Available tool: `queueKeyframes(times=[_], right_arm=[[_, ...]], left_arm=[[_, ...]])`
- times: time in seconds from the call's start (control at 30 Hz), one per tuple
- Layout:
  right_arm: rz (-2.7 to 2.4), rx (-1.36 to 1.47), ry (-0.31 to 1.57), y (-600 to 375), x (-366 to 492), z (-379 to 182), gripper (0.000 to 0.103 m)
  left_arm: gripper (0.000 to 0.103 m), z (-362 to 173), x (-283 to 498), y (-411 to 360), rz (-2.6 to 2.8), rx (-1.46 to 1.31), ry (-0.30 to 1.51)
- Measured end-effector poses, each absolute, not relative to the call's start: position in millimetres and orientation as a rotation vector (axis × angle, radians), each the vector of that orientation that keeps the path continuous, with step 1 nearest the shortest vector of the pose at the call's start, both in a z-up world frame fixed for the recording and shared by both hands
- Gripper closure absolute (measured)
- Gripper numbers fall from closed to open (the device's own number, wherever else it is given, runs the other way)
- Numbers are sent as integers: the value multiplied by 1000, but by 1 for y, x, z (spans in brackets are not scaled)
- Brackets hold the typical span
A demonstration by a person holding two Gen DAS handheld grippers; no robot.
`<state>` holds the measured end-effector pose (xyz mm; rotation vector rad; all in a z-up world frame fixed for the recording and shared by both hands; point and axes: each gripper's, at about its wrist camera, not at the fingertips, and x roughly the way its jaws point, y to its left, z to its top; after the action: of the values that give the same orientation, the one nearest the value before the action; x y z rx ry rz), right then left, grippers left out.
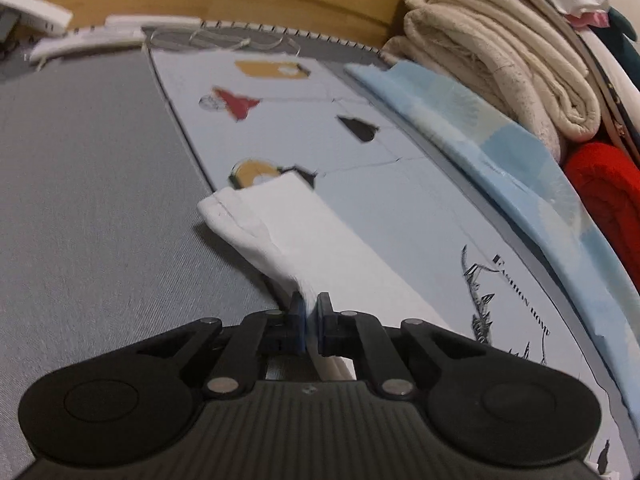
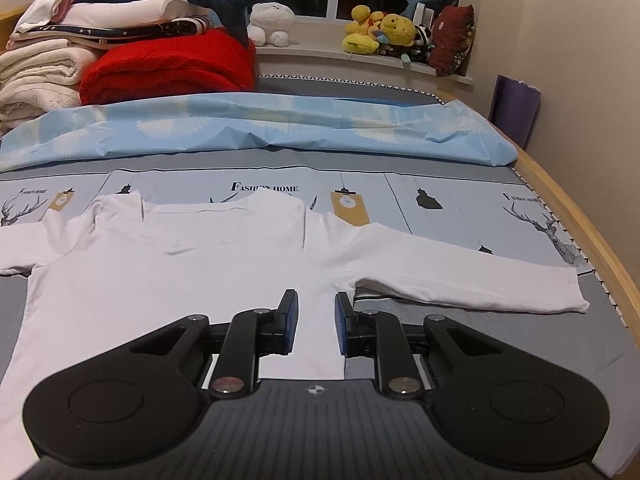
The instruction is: Fold small clothes
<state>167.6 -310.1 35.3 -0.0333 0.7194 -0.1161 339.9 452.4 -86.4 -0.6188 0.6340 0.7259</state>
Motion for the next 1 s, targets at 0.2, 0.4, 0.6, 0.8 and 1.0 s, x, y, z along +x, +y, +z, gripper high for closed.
queueKeyframes(times=[0.2, 0.4, 0.6, 0.8, 1.0], right_arm=[[-115, -26, 713, -317, 162, 38, 83], [-156, 9, 731, -337, 159, 38, 83], [-160, 56, 737, -346, 157, 39, 83], [-148, 98, 737, -351, 162, 41, 83], [-146, 192, 739, -367, 183, 38, 88]], left_arm=[[98, -65, 356, 426, 670, -546, 600], [99, -19, 377, 338, 431, -421, 586], [99, 52, 376, 164, -28, -310, 495], [74, 60, 363, -16, -504, -333, 700], [75, 66, 345, -17, -397, -242, 816]])
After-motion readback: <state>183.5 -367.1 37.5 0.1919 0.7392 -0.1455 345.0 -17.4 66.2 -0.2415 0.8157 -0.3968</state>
